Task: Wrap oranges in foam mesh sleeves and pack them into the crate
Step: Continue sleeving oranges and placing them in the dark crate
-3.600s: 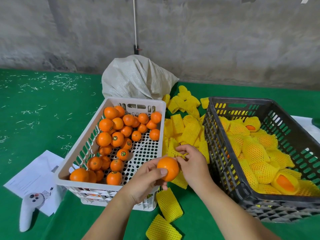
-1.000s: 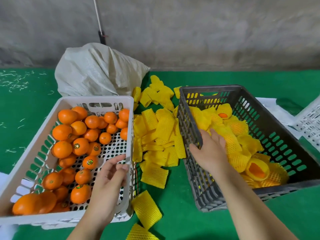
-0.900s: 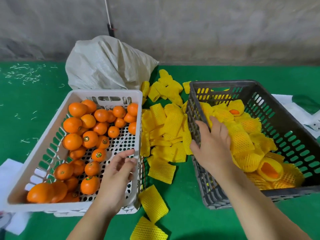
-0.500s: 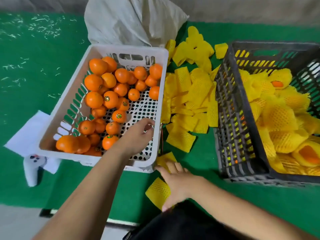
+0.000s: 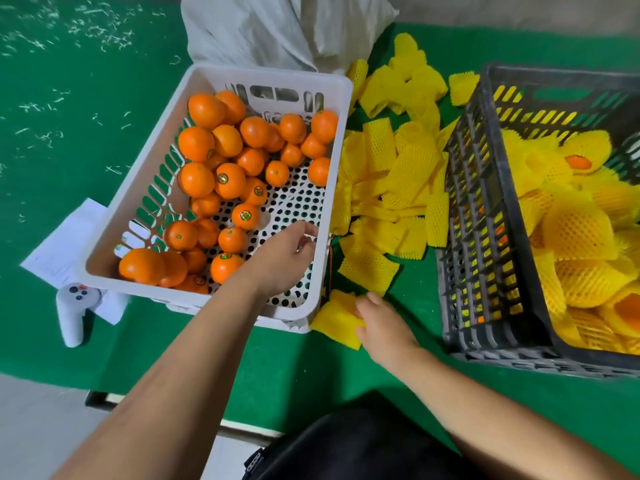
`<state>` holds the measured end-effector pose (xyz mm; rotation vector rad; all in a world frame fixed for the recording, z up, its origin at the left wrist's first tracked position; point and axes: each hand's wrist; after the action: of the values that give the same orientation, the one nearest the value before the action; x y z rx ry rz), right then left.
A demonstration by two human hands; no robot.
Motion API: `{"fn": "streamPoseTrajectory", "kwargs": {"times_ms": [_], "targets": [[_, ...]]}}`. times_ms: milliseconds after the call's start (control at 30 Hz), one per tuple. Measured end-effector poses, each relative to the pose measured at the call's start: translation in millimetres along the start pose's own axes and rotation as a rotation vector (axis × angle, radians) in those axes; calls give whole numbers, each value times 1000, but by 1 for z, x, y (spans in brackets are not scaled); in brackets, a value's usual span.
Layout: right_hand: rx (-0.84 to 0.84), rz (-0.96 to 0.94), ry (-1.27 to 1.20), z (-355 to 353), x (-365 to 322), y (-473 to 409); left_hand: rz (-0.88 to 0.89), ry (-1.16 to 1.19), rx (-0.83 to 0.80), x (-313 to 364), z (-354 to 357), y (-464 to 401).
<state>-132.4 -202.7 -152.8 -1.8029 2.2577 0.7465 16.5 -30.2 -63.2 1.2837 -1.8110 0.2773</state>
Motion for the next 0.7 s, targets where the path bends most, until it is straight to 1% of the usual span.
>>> {"fn": "streamPoseTrajectory", "kwargs": {"times_ms": [100,133,200,233,267,333,367,400,433,500,600,700], "targets": [[235,300,-454,-35,6,-18,-54,-89,-54,1,-7,-2],[315,356,-576,-48,6,-26,-61,-164,-97,0,-13,-7],[436,377,-706,-74,1,-41,-67,-388,-167,-3,-26,-24],[461,364,-714,-84,-2,-48,-66,-521,-168,-5,-32,-34],[476,360,-644,-93,-7,-53,-67,-639,-149,-8,-37,-43],[519,350,-444,-104,-16,-61,-109,-796,-118,-18,-40,-61],[550,306,-451,-107,-23,-63,-149,-847,-133,-26,-41,-68],[567,238,-555,-109,-31,-63,-197,-883,-162,-35,-42,-73],[571,160,-709,-109,-40,-61,-247,-905,-187,-44,-42,-76],[549,66,-893,-106,-54,-56,-296,-952,-158,-61,-41,-82],[528,30,-1044,-97,-62,-52,-259,-1026,-60,-70,-37,-91],[562,-18,-1077,-96,-62,-48,-168,-1041,-49,-68,-34,-97]]}}
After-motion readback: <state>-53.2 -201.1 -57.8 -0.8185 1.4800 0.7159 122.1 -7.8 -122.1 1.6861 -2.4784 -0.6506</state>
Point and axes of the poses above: each hand's wrist, its own y-axis away from the middle knuckle, its own z-axis out of the palm, x = y × z, and after that the axes turned 6 degrees about x, right-handed
